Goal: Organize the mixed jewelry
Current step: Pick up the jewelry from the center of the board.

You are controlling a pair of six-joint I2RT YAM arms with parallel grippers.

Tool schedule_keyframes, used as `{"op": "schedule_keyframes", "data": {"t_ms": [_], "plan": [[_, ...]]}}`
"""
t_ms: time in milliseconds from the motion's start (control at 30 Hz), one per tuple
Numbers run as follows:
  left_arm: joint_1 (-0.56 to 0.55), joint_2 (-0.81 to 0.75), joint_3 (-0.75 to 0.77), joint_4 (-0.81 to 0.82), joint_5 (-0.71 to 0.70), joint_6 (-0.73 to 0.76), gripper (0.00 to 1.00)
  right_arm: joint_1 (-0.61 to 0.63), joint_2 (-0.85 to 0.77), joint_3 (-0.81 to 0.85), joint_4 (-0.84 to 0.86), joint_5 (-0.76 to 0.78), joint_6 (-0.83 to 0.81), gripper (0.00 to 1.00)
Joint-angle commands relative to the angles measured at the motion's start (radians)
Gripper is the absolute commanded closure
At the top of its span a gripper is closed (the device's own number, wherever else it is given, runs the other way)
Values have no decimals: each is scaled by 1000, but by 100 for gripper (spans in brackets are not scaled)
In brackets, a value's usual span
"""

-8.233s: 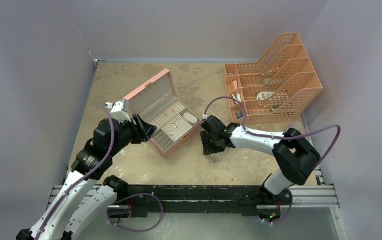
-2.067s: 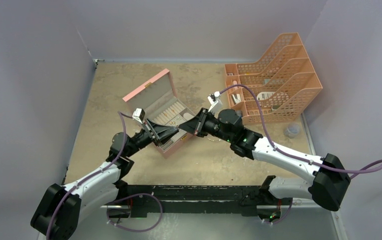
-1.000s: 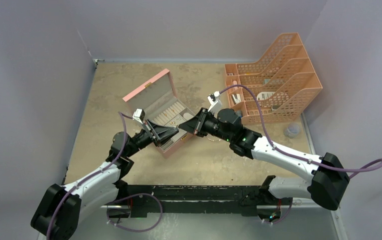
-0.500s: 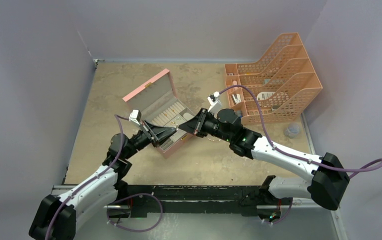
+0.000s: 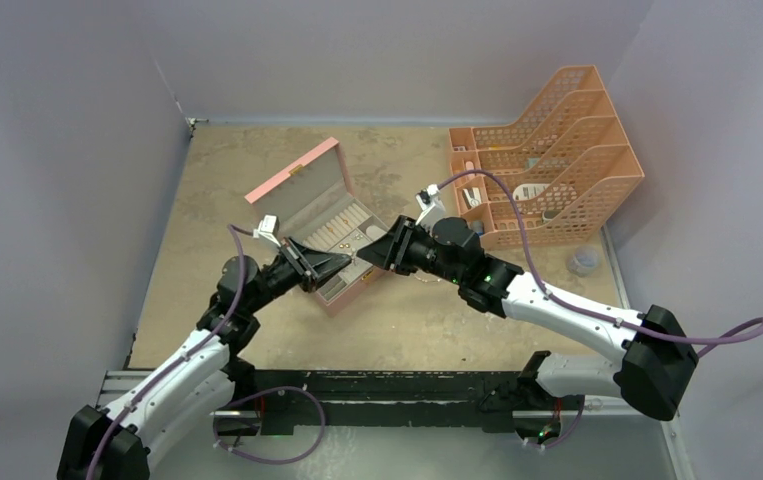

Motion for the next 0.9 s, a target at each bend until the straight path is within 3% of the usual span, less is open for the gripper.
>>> {"op": "schedule_keyframes", "data": {"t_ms": [0,133,233,400,600,867], "plan": [[19,-21,138,-202,-8,152,100,-4,-24,49,-1,48,-120,56],[45,34,311,-428,51,321,100,-4,-74,30,58,95,-329,55],[60,96,438,-592,104,443,100,-3,-136,-33,206,93,-548,57],[67,178,653,-820,117,627,100,0,-215,-264,667,-57,-948,51],[68,217,813,-956,91,734,100,20,-125,-317,938,-130,-1102,48],[67,242,865,-1021,70,776,100,178,119,-255,1278,154,-1295,46]]}}
